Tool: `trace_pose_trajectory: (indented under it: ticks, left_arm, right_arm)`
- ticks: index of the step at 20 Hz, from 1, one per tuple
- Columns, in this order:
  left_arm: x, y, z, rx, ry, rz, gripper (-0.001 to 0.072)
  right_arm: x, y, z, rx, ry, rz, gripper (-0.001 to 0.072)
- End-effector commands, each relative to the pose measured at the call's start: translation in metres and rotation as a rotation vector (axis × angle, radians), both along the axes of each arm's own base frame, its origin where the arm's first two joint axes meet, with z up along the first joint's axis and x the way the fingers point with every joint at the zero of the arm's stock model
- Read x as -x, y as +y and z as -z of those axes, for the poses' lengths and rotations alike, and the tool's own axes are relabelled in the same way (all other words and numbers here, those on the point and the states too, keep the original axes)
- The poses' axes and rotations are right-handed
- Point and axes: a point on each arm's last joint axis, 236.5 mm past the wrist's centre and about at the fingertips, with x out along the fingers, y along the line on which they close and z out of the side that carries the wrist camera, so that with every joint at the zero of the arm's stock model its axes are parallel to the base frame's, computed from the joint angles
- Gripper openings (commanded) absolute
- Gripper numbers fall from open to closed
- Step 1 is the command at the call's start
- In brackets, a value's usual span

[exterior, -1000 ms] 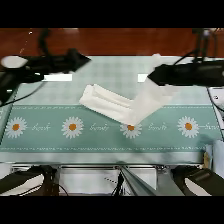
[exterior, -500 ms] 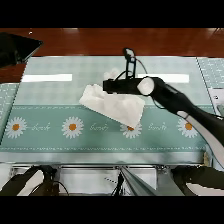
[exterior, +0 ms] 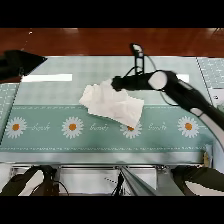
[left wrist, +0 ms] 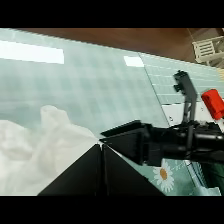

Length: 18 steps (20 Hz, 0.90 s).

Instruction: Fold the shirts.

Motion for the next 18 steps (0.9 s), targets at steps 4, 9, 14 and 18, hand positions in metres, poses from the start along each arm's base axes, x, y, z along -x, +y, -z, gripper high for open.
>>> trace_pose_trajectory:
  ticks: [4,9,14,18]
  left_arm:
    - [-0.003,0.005,0.015,-0.007,0.026,-0.027,0.0026]
    - [-0.001,0.003,0.016,-0.007,0.031,-0.015,0.0026]
    - [-0.001,0.003,0.016,-0.008,0.031,-0.015,0.0026]
    - [-0.001,0.004,0.016,-0.008,0.031,-0.016,0.0026]
  right_arm:
    - [0.012,-0.104,-0.052,0.067,0.017,0.098,0.0523]
    - [0.038,-0.149,-0.015,0.335,0.119,0.048,0.052]
    - [0.098,-0.199,0.074,0.332,0.477,0.129,0.0587]
    - [0.09,-0.133,0.101,-0.129,0.486,0.24,0.0611]
